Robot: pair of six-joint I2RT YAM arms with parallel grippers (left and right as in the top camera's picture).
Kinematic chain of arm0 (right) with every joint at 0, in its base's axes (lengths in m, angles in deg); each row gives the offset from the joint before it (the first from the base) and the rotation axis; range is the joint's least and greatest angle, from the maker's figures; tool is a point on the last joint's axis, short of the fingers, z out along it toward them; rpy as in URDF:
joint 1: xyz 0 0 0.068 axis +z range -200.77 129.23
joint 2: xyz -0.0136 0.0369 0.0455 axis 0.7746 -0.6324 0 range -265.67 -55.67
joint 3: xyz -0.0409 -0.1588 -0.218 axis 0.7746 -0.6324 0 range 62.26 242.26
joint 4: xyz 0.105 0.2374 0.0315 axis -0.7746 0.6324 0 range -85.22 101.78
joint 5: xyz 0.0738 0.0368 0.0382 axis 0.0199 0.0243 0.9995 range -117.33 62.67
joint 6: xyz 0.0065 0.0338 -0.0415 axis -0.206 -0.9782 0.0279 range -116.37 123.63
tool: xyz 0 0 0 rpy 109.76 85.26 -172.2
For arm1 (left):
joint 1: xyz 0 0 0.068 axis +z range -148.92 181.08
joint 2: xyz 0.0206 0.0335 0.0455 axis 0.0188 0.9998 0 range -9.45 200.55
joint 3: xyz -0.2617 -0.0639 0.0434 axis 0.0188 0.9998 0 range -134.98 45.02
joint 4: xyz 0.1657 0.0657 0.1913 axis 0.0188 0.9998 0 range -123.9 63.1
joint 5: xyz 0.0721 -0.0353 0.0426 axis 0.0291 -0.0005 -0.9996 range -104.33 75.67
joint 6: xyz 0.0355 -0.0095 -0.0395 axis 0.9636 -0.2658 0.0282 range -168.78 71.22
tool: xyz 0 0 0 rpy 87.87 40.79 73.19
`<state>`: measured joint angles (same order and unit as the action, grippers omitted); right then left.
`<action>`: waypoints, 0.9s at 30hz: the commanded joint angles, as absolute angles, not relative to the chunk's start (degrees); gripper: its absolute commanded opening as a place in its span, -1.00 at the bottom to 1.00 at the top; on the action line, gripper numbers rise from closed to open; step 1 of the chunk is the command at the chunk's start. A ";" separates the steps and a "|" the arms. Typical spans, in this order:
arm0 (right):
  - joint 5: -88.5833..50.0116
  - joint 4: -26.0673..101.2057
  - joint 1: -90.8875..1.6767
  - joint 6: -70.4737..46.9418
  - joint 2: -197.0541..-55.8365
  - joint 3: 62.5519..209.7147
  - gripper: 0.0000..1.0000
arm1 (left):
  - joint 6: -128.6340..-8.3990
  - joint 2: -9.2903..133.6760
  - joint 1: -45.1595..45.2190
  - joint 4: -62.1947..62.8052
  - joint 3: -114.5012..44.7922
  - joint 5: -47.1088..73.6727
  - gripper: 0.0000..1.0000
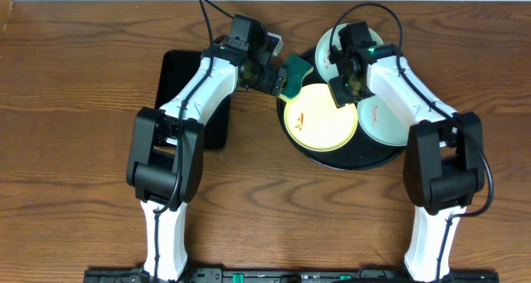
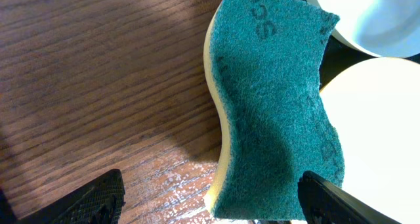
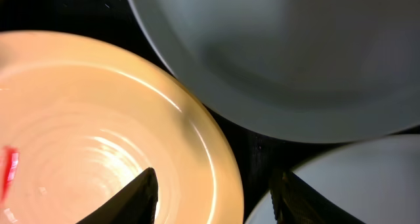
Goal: Clean dirty plates on tray and stack at the side
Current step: 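Hold the yellow plate with the right gripper, position sponge above it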
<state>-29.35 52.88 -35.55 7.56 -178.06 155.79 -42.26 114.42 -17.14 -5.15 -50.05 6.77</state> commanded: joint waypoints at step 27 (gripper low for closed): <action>-28.08 57.54 -35.98 8.93 -181.30 155.03 -0.96 | -34.63 110.03 -17.49 -4.21 -51.55 12.23 0.71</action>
<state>-30.49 57.01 -36.42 8.34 -180.60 155.49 -38.34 111.19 -17.18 -4.30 -50.20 10.07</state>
